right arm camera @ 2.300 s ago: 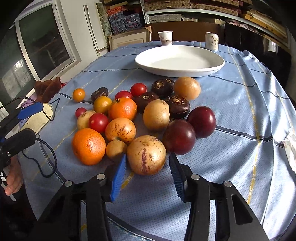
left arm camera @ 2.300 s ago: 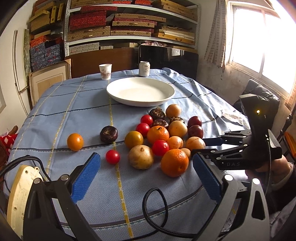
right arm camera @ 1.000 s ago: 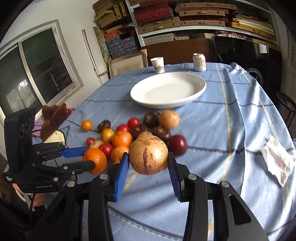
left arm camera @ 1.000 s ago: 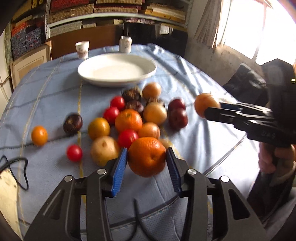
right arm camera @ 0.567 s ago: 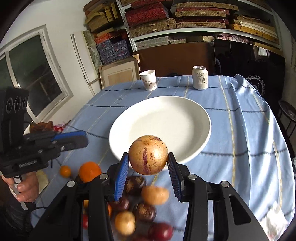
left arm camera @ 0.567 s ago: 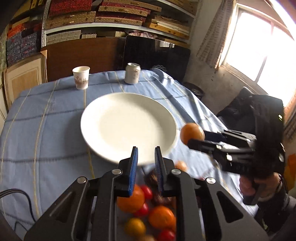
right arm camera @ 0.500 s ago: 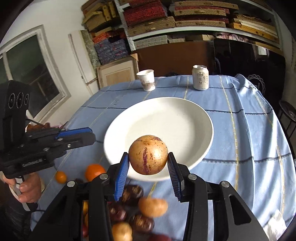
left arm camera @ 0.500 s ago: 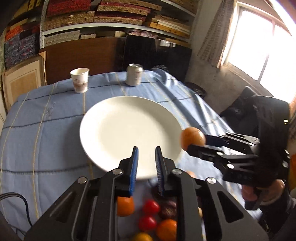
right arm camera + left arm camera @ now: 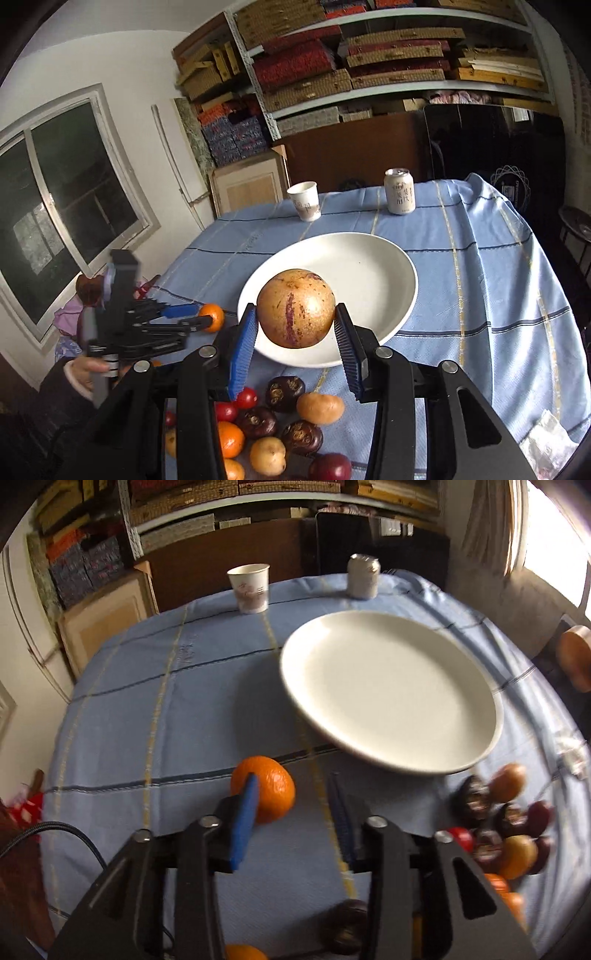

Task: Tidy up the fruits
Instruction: 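Grasp the tangerine with the left tool while the right tool holds the pale fruit over the plate, then lower the tangerine and pale fruit onto the plate and open both tools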

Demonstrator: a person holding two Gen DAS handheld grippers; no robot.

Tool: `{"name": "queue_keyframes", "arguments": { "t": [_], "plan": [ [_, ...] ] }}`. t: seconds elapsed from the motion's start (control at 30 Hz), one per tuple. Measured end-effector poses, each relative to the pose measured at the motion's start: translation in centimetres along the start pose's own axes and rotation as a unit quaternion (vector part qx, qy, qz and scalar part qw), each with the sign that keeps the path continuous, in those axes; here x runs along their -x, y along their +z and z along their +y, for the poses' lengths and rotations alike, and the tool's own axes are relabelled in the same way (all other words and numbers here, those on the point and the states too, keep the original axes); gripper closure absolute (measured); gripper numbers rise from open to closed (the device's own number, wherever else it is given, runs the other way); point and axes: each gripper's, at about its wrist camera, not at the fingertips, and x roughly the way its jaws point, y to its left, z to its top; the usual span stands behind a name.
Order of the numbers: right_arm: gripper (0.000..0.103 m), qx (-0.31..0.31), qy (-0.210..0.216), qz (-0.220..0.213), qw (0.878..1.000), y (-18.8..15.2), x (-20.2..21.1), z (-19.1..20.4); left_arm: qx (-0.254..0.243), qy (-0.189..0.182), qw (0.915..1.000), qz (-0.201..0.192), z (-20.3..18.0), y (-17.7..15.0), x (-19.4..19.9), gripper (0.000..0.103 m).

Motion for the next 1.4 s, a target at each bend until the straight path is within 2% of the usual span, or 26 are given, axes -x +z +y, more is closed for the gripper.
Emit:
{"name": "queue_keyframes", "arguments": {
  "t": [0.07,0.17,0.4,0.53,0.67,0.77,0.93,1.1,1.17,1.27,1.3,1.37,1.4],
  "plan": [
    [0.06,0.003,0.001,-0.003,1.0,-0.1,0.8,0.2,-0.015,0.031,0.9994,-0.005,0.1,0.0,-0.9,0.055],
    [0.06,0.009,0.005,-0.005,1.0,-0.3,1.5,0.6,-0.008,0.059,0.9982,0.004,1.1,0.1,-1.9,0.052],
    [0.06,0.014,0.019,0.0,1.0,-0.6,1.3,1.4,0.021,0.083,0.9956,0.039,4.0,-0.5,-3.9,0.051],
    [0.06,0.015,0.022,0.004,1.0,-0.7,0.9,1.7,0.048,0.073,0.9948,0.052,5.1,-0.1,-4.2,0.057],
    [0.06,0.013,0.015,0.01,1.0,-0.7,0.2,1.2,0.074,0.036,0.9957,0.042,5.2,0.4,-2.8,0.057],
    [0.06,0.007,0.005,0.02,1.0,-0.4,-1.2,0.5,0.057,0.012,0.9983,0.007,3.2,1.9,-0.7,0.057],
    [0.06,0.001,-0.02,0.067,0.998,0.2,-6.8,-1.2,0.021,-0.069,0.9972,-0.02,-2.0,5.7,0.0,0.057],
    [0.06,-0.005,-0.043,0.122,0.992,-0.2,-12.3,-2.8,-0.004,-0.073,0.9973,-0.001,-5.8,7.5,-3.3,0.057],
    [0.06,-0.004,-0.057,0.133,0.989,-0.2,-13.6,-3.1,-0.008,-0.073,0.9973,0.008,-6.3,7.7,-4.5,0.057],
    [0.058,-0.004,-0.051,0.142,0.989,-0.1,-14.5,-3.1,-0.011,-0.07,0.9972,0.024,-6.7,7.7,-5.6,0.057],
    [0.053,-0.001,-0.054,0.142,0.988,-0.1,-14.6,-3.0,-0.007,-0.071,0.9971,0.028,-6.5,7.6,-5.6,0.056],
    [0.047,0.007,-0.056,0.133,0.99,0.1,-14.2,-2.7,0.003,-0.072,0.9971,0.021,-6.0,7.6,-5.0,0.029],
    [0.047,0.011,-0.059,0.127,0.99,0.2,-13.7,-2.5,0.007,-0.068,0.9976,0.01,-5.6,7.6,-4.3,0.024]
  ]
}}
